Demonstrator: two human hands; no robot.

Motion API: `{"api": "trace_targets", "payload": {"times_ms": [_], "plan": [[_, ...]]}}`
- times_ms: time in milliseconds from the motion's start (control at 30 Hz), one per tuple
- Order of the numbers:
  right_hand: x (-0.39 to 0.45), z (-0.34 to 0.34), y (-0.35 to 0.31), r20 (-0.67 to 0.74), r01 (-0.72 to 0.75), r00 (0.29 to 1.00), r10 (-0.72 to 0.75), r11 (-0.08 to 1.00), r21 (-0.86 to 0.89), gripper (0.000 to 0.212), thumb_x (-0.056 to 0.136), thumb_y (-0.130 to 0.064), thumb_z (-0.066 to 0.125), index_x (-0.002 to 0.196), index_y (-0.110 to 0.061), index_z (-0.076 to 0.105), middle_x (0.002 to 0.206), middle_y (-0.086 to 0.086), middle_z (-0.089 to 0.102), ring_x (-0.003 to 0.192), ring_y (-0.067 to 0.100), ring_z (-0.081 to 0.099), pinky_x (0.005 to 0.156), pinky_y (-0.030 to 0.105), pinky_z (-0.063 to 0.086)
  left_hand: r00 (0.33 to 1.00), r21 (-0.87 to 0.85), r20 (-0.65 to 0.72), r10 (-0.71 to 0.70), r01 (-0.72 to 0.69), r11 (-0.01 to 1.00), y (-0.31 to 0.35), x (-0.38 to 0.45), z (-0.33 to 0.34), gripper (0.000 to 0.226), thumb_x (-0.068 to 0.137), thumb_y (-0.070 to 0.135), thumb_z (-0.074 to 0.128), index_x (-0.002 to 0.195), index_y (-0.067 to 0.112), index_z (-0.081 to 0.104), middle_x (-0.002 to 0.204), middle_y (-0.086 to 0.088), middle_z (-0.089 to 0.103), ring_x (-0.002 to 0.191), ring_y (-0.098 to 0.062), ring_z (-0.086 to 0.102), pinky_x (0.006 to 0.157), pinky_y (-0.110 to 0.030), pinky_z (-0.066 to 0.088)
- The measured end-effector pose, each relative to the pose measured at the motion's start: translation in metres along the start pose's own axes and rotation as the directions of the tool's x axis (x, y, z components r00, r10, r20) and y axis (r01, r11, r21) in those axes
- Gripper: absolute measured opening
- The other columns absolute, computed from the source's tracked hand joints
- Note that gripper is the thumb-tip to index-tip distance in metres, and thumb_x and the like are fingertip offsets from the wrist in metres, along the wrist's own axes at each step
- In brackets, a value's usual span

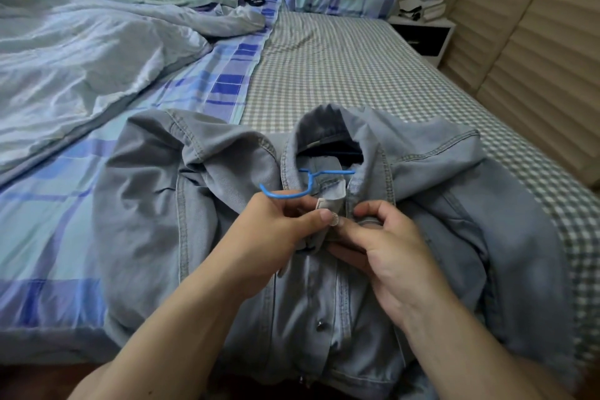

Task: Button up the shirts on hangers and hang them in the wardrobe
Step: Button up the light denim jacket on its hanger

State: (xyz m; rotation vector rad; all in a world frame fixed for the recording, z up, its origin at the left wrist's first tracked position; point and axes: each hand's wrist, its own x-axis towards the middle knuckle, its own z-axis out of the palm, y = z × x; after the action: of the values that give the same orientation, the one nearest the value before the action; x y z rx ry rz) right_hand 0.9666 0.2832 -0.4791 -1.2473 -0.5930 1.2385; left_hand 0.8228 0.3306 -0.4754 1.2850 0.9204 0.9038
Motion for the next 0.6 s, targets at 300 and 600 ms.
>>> {"api": "trace_targets", "payload": {"times_ms": [300,600], "plan": [[-0.008,-0.005,0.0,-0.108,0.16,0.981,-0.16,0.987,-0.01,0.029,0.085,0.007,0.073,0.092,-0.013,0.053,0.074,0.01,0.064,0.07,0.017,0.069,0.063,0.027,0.059,0.995,-0.008,-0.061,-0.081,0.081,0.997,0.001,-0.001,0.007,0.015,0.076,0.019,0.087,0.079,0.007,0.078,0.089,-0.031,0.071,0.078,-0.029,0.058,0.077,-0.05,0.046],[-0.008,-0.011,-0.007,0.018,0.021,1.0,-0.025,0.983,0.181,0.025,0.085,0.004,0.068,0.087,-0.015,0.052,0.068,0.004,0.063,0.069,0.014,0.069,0.074,0.036,0.064,0.986,-0.028,-0.142,-0.09,0.087,0.996,0.001,-0.002,0.012,0.016,0.086,0.01,0.078,0.071,0.005,0.074,0.07,-0.012,0.065,0.068,-0.02,0.054,0.066,-0.028,0.044]]}}
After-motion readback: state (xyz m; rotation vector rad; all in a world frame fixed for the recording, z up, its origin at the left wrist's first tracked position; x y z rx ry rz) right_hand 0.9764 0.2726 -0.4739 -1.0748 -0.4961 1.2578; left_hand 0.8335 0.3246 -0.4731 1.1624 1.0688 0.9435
